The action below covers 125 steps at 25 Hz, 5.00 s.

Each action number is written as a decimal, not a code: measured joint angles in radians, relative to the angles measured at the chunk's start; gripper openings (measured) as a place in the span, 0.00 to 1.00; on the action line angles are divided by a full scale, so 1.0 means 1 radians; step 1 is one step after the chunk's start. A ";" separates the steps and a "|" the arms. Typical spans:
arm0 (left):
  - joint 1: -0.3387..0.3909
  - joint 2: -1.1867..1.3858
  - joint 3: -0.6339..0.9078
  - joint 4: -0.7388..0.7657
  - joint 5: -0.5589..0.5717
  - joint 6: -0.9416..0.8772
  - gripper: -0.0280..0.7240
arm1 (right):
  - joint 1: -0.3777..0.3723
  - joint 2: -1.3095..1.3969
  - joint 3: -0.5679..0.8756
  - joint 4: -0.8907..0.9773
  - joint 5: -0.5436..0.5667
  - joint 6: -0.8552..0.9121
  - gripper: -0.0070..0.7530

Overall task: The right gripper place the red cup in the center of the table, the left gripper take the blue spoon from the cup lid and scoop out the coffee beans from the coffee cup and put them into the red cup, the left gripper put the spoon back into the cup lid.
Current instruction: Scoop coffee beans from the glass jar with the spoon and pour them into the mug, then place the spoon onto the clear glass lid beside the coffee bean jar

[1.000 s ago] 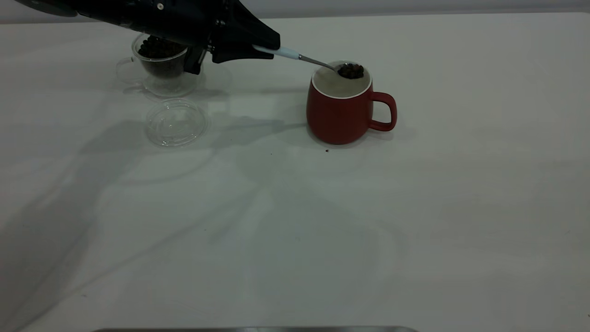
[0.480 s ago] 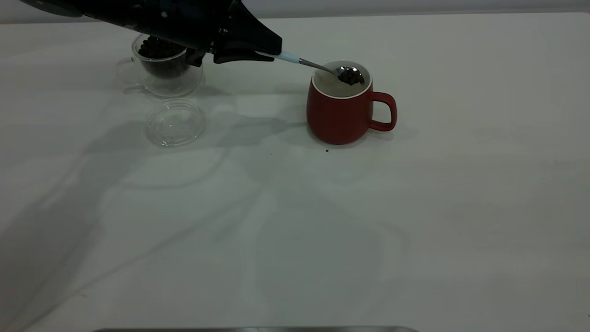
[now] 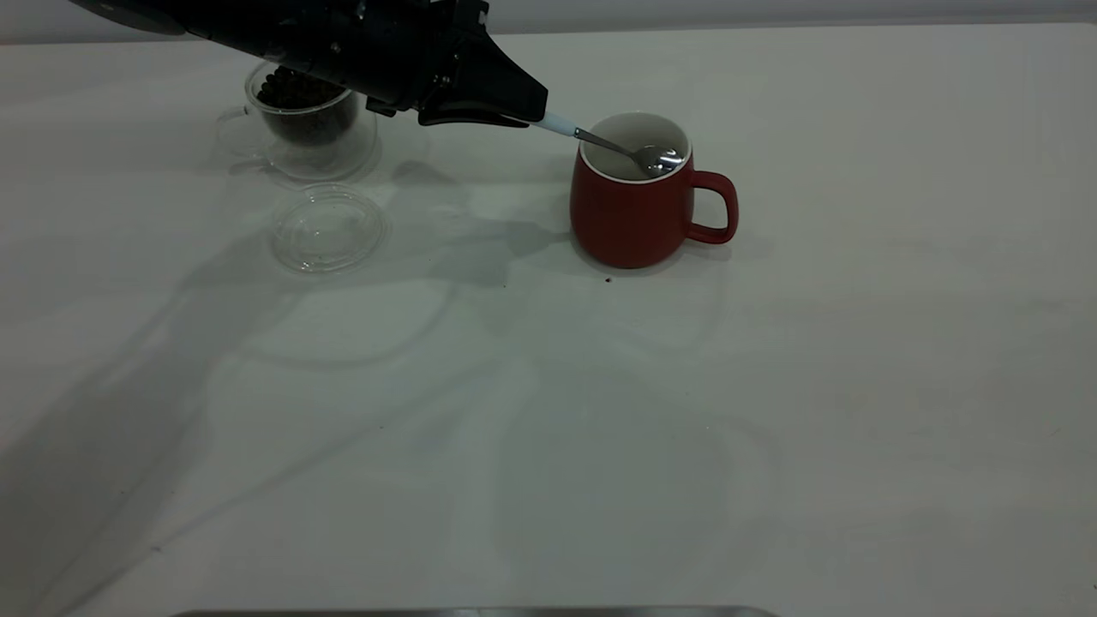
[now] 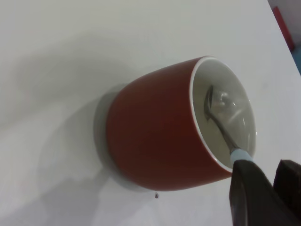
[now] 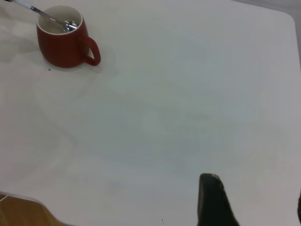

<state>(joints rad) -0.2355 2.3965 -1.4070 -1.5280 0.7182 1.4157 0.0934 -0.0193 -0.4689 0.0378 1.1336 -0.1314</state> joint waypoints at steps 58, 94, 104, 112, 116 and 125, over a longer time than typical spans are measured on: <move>0.564 -0.044 0.000 0.346 0.344 -0.448 0.20 | 0.000 0.000 0.000 0.000 0.000 0.000 0.61; 0.534 0.061 0.063 0.255 0.162 -0.421 0.20 | 0.000 0.000 0.000 0.000 0.000 0.000 0.61; 0.512 0.115 0.063 0.212 0.175 -0.387 0.20 | 0.000 0.000 0.000 0.000 0.000 0.000 0.61; 0.510 0.119 0.063 0.210 0.177 -0.389 0.20 | 0.000 0.000 0.000 0.000 0.000 0.000 0.61; 0.510 0.119 0.063 0.209 0.171 -0.390 0.20 | 0.000 0.000 0.000 0.000 0.000 0.000 0.61; 0.508 0.119 0.063 0.212 0.127 -0.394 0.44 | 0.000 0.000 0.000 0.000 0.000 0.000 0.61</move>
<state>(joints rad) 0.2725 2.5154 -1.3439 -1.3157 0.8447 1.0218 0.0934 -0.0193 -0.4689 0.0378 1.1336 -0.1314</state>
